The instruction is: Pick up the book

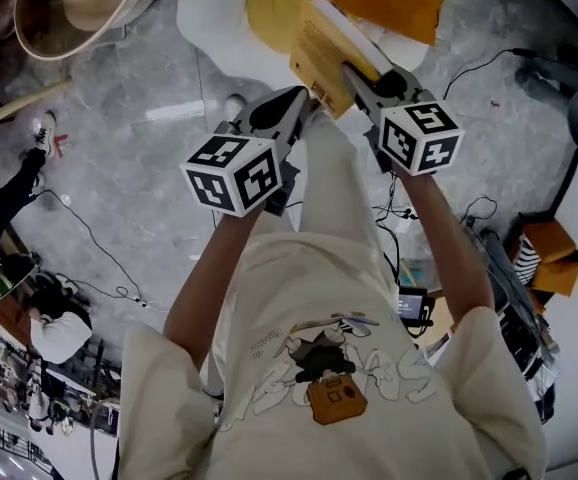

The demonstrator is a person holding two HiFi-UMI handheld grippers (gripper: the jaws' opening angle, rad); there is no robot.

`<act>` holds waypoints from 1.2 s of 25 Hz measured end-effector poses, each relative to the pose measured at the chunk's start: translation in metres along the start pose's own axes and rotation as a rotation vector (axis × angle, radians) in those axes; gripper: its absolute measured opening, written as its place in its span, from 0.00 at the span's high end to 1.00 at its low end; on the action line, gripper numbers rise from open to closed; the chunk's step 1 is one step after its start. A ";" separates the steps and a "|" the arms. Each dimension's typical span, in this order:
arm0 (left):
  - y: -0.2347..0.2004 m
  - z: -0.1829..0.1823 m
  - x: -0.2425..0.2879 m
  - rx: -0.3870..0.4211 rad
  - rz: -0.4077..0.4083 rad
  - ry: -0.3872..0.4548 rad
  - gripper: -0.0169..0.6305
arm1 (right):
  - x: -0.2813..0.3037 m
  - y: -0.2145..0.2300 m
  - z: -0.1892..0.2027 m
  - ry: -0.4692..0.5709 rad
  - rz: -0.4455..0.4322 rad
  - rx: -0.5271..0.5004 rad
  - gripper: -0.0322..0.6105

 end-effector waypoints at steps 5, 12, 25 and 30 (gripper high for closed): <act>0.011 -0.012 -0.023 0.025 0.009 0.024 0.96 | -0.015 -0.019 -0.005 0.019 -0.002 0.006 0.71; 0.010 -0.023 -0.051 0.053 0.030 0.037 0.96 | -0.025 -0.051 -0.009 0.028 -0.017 0.013 0.71; 0.021 -0.045 -0.097 0.129 0.087 0.076 0.96 | -0.053 -0.118 -0.021 0.063 -0.056 -0.048 0.71; 0.011 -0.052 -0.133 0.122 0.100 0.094 0.96 | -0.055 -0.149 -0.024 0.098 -0.054 -0.038 0.71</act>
Point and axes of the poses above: the fingertips, and each gripper's own axes: x forward along the fingers, y to its right, z out of its underside, the point moved 8 cm from there along -x, backward along the fingers, and after that the axes turned 6 degrees about y, right-handed, at the moved point
